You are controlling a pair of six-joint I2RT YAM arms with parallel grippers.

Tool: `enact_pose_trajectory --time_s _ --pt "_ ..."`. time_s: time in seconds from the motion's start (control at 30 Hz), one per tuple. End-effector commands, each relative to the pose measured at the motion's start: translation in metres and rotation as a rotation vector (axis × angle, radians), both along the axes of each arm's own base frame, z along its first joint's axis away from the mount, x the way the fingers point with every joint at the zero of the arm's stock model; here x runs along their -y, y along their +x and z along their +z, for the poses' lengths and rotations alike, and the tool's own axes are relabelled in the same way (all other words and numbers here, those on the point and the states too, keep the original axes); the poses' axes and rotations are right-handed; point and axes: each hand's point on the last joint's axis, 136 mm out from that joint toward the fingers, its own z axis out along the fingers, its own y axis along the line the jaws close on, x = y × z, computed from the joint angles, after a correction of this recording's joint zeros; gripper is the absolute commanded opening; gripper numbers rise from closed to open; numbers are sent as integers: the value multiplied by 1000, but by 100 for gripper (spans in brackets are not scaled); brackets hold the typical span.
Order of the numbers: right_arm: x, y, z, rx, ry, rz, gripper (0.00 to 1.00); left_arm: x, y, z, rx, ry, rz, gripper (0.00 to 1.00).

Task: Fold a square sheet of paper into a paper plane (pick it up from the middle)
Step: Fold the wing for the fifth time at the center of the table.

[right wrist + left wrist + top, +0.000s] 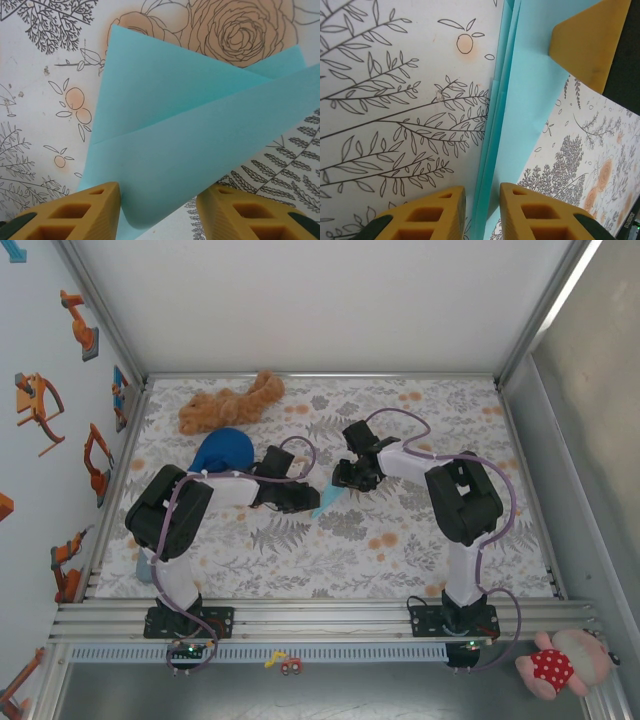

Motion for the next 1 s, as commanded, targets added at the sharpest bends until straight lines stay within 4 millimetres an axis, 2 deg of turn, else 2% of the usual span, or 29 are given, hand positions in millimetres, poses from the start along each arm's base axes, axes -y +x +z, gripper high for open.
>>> enact_pose_trajectory --time_s 0.0,0.17,0.27,0.47,0.67,0.87,0.97 --pt "35 -29 -71 -144 -179 -16 46 -16 -18 -40 -65 136 -18 26" --pt "33 -30 -75 -156 -178 -8 45 -17 -21 -42 -70 147 -25 25" --pt "33 -30 -76 -161 -180 3 45 -17 -19 -36 -57 143 -24 25" --pt "33 -30 -75 -159 -185 19 50 -14 -7 2 51 116 -12 29" --pt "34 -31 -78 -172 -194 22 50 -16 1 30 145 110 20 30" --pt "33 -31 -80 -178 -196 24 51 10 1 52 177 -13 -17 27" --pt "33 -31 -80 -179 -195 27 53 22 1 50 157 -50 -33 24"
